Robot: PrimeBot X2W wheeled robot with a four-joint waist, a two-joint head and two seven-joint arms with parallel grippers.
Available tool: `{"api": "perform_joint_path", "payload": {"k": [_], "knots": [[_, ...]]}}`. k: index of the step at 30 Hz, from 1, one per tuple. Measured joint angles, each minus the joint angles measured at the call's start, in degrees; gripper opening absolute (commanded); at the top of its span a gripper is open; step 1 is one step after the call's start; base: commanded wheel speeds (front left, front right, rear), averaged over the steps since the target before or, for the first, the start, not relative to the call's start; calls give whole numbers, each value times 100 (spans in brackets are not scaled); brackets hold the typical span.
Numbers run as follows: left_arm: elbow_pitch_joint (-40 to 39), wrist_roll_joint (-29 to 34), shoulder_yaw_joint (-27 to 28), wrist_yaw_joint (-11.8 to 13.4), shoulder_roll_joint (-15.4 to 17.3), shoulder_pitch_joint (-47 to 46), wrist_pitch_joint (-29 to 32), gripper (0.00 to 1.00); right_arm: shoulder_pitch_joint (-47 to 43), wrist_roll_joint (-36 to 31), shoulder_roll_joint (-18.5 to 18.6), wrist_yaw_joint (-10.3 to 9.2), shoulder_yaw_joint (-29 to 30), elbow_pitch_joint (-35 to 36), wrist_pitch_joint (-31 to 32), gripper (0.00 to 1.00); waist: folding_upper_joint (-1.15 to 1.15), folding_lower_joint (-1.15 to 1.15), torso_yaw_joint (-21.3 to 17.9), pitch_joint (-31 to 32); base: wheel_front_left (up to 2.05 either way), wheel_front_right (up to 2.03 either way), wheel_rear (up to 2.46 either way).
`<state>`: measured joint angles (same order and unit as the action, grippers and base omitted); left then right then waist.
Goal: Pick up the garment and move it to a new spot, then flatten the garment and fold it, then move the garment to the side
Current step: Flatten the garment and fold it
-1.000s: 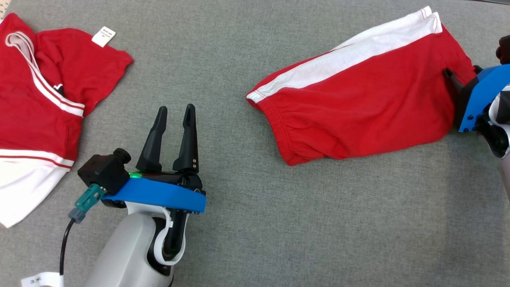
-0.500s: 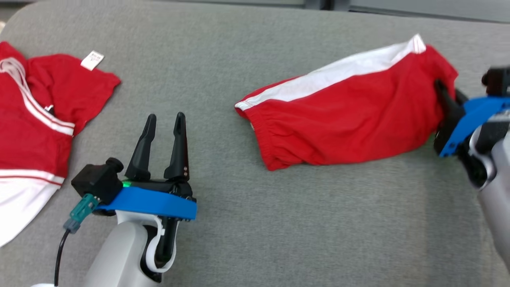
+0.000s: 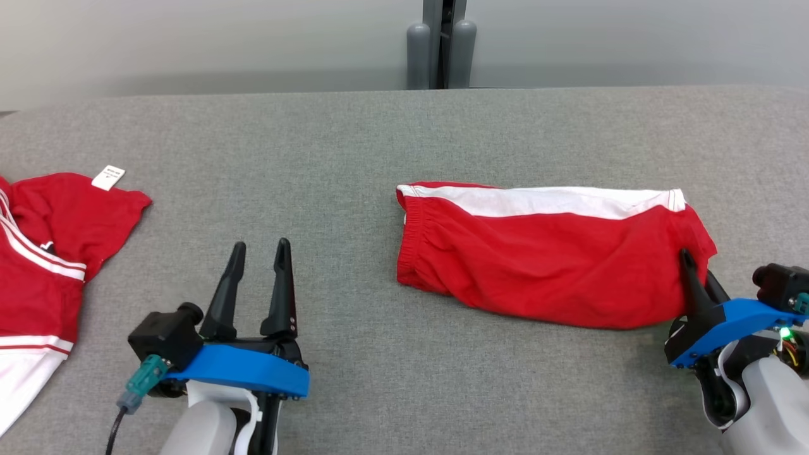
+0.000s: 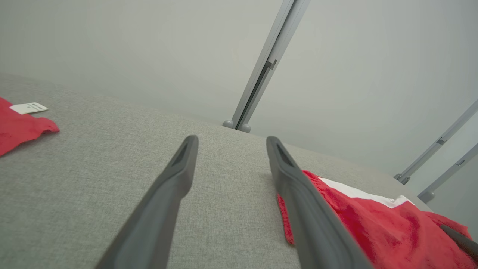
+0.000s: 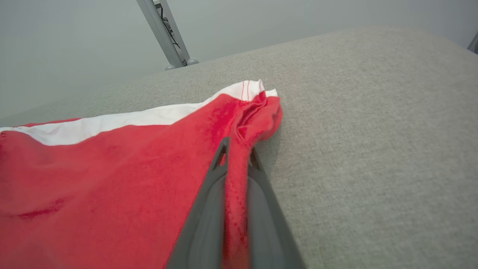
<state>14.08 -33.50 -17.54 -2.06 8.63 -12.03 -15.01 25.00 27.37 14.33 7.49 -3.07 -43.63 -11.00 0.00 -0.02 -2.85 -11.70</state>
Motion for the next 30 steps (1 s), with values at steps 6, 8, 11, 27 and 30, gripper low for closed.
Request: {"api": "perform_joint_path", "payload": {"k": [6, 8, 11, 27, 30], "knots": [[71, 32, -76, -35, -126, 98, 1, 100, 69, -350, -189, 0, 233, 40, -10, 0, 0, 1, 119, 71, 0, 0, 0], [97, 34, -112, -49, -169, 112, 1, 100, 260, -500, -322, 0, 188, 123, 21, 0, 0, 1, 176, 86, 0, 0, 0], [134, 41, -137, -69, -213, 111, 1, 100, 596, -709, -620, 0, -41, 287, 92, 0, 0, 1, 274, 120, 0, 0, 0], [231, 123, -18, -201, -428, 105, 1, 100, 1094, -491, -1138, 0, -2293, -288, 583, 0, 0, 2, 800, 151, 0, 0, 0], [252, 135, 15, -226, -455, 114, 1, 100, 1117, -333, -1141, 0, -2574, -357, 486, 0, 0, 2, 804, 161, 0, 0, 0]]}}
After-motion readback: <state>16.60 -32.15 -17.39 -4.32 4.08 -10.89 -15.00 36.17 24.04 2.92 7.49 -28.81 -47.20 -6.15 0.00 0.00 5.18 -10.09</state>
